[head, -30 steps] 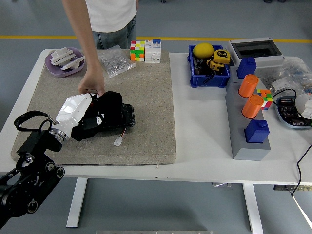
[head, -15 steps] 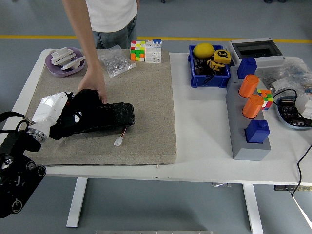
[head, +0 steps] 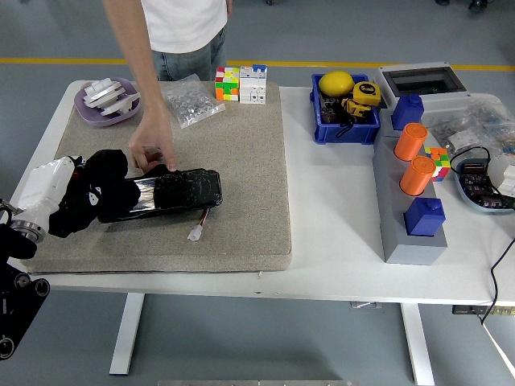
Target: Pick the rag up,wipe the panel,place it on the desk
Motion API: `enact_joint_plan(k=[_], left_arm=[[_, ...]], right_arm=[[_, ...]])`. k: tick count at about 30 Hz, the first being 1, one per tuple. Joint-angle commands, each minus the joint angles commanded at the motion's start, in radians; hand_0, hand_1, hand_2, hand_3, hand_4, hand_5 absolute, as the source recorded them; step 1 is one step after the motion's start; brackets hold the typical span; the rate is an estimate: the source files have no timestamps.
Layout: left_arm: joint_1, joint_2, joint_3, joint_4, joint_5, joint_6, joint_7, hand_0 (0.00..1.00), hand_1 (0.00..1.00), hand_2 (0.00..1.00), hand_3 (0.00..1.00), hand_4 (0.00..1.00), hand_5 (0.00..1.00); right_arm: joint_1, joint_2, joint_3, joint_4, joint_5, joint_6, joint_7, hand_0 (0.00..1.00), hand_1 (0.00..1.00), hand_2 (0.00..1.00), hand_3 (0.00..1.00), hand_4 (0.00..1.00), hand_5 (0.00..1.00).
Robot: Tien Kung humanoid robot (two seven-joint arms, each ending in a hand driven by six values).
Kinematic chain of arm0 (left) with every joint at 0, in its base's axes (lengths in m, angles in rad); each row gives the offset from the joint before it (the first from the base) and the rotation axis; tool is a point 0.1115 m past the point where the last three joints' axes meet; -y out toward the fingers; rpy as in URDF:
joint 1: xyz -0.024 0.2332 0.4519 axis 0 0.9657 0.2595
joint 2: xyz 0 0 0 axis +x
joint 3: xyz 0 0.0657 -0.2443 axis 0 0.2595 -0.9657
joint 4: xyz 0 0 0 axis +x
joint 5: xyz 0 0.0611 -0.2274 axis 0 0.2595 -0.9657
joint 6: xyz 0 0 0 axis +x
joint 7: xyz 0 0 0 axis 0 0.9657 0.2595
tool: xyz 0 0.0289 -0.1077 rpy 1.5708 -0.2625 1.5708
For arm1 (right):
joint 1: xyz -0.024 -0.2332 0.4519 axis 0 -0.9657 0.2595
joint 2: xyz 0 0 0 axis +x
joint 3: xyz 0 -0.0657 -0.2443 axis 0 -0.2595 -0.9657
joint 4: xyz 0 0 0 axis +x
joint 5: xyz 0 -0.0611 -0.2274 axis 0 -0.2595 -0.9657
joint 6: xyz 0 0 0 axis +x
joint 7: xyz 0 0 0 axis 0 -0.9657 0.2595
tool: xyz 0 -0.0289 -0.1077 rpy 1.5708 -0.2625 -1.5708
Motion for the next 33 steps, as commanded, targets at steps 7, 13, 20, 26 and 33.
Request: enact_joint_plan(k=[7,13,20,26,33], left_arm=[[-0.002,-0.002,0.011,-0.01,-0.002,0.002,0.0,0.24,0.294,0.529,0.484,0.267,0.002],[-0.028,-0.012,0.069,-0.026,-0.006,0.002,0.006,0.239,0.294,0.528,0.483,0.266,0.002],[-0.082,-0.056,0.15,-0.021,-0.012,0.001,0.011,0.24,0.294,0.529,0.485,0.269,0.002],[-0.125,-0.071,0.232,-0.019,-0.026,0.005,0.013,0.24,0.294,0.529,0.485,0.269,0.002],[-0.163,-0.084,0.319,-0.011,-0.035,0.002,0.02,0.236,0.298,0.534,0.493,0.298,0.002]], right_arm=[[-0.002,-0.001,-0.012,0.0,0.012,-0.002,0.001,0.783,0.7,0.69,0.615,0.984,0.47],[0.0,-0.001,-0.009,0.0,0.007,-0.001,0.0,0.782,0.7,0.69,0.615,0.984,0.47],[0.004,-0.003,-0.014,0.0,0.007,0.0,-0.001,0.783,0.7,0.69,0.615,0.984,0.47],[0.005,-0.003,-0.015,0.0,0.007,0.001,-0.001,0.783,0.7,0.69,0.615,0.984,0.47],[0.007,-0.006,0.006,0.0,-0.017,0.002,-0.002,0.783,0.698,0.69,0.615,0.985,0.47]])
